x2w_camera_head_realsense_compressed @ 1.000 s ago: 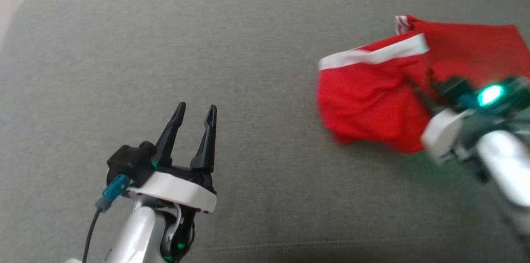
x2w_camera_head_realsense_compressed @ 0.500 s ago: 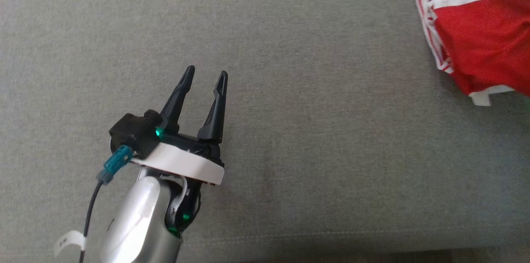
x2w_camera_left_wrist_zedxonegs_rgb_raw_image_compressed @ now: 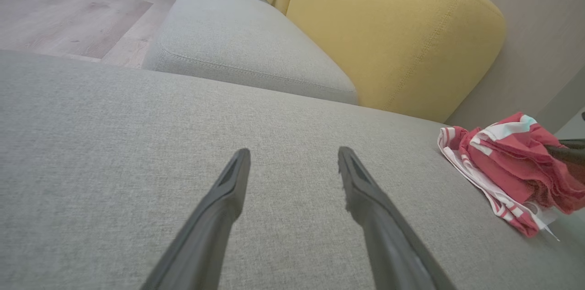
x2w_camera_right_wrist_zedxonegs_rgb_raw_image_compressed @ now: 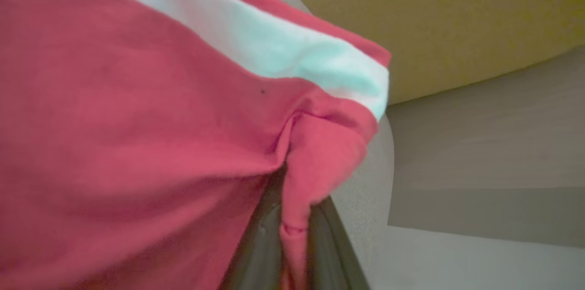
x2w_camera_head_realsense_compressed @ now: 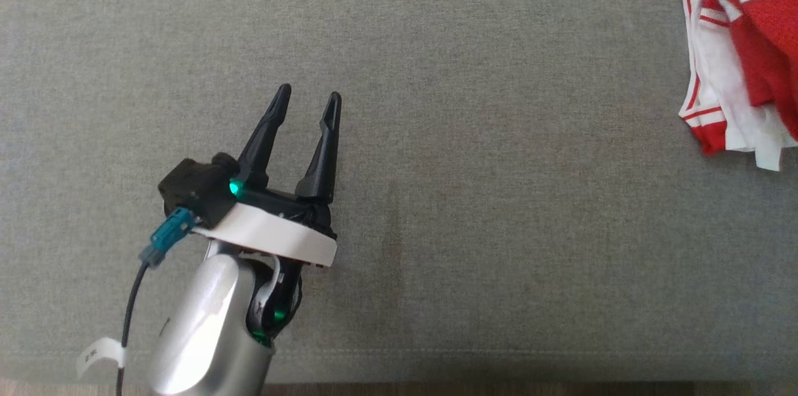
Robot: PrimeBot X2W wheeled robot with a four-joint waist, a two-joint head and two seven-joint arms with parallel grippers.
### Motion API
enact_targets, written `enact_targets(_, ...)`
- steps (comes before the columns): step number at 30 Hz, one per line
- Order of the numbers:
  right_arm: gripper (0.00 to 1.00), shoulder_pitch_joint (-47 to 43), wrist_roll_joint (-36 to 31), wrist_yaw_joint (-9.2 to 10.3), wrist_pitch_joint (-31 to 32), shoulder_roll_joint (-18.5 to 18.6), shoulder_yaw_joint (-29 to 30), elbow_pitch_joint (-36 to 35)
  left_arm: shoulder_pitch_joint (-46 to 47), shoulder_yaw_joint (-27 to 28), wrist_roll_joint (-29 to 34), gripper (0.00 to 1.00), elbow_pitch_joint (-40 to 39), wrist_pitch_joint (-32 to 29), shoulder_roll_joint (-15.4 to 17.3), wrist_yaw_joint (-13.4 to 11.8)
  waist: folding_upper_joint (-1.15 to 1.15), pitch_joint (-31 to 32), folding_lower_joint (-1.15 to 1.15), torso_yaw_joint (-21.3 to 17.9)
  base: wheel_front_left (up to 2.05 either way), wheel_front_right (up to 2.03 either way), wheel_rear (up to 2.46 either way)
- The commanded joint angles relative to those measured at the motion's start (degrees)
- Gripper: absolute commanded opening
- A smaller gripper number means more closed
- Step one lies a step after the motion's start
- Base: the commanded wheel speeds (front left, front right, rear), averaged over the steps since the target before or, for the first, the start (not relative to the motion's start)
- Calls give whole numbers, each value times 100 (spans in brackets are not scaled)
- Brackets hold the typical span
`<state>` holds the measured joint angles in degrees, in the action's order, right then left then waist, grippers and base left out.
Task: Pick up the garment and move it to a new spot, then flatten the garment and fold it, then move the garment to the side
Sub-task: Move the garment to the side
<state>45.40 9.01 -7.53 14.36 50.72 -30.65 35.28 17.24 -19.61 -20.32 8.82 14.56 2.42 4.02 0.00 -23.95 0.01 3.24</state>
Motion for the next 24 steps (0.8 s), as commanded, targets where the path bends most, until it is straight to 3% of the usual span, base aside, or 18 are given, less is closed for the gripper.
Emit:
enact_targets(1, 0, -116, 12, 4, 54, 164, 126, -45, 139, 179, -43, 100, -202, 44, 45, -11, 0, 6, -1, 1, 0, 0, 0)
enact_targets(2, 0, -146, -1, 4, 72, 126, 219, -40, 136, 182, -46, 100, -198, 44, 45, -14, 0, 13, -1, 1, 0, 0, 0)
enact_targets(3, 34, -171, -24, 4, 66, 86, 312, -48, 134, 184, -48, 100, -193, 44, 45, -17, 0, 18, -1, 0, 0, 0, 0)
enact_targets(4, 93, -194, -51, 4, 61, 41, 408, -52, 134, 185, -52, 100, -188, 44, 45, -19, 0, 26, -1, -1, 0, 0, 0)
enact_targets(5, 100, -218, -71, 4, 79, -15, 508, -47, 136, 188, -54, 100, -182, 44, 45, -20, 0, 38, -1, -4, 0, 0, 0)
enact_targets(11, 100, -316, -306, 4, 213, -397, 974, -353, 101, 207, -75, 100, -123, 44, 45, -29, 0, 229, -1, -48, 0, 0, 0)
enact_targets(15, 100, -400, -445, 4, 174, -861, 1450, -770, 10, 256, -84, 100, -99, 44, 45, -35, 0, 524, -1, -80, 0, 0, 0)
enact_targets(24, 100, -875, -258, 4, -691, -2353, 1974, -1505, -302, 531, 11, 100, -132, 44, 45, -48, 0, 1243, -1, -156, 0, 0, 0)
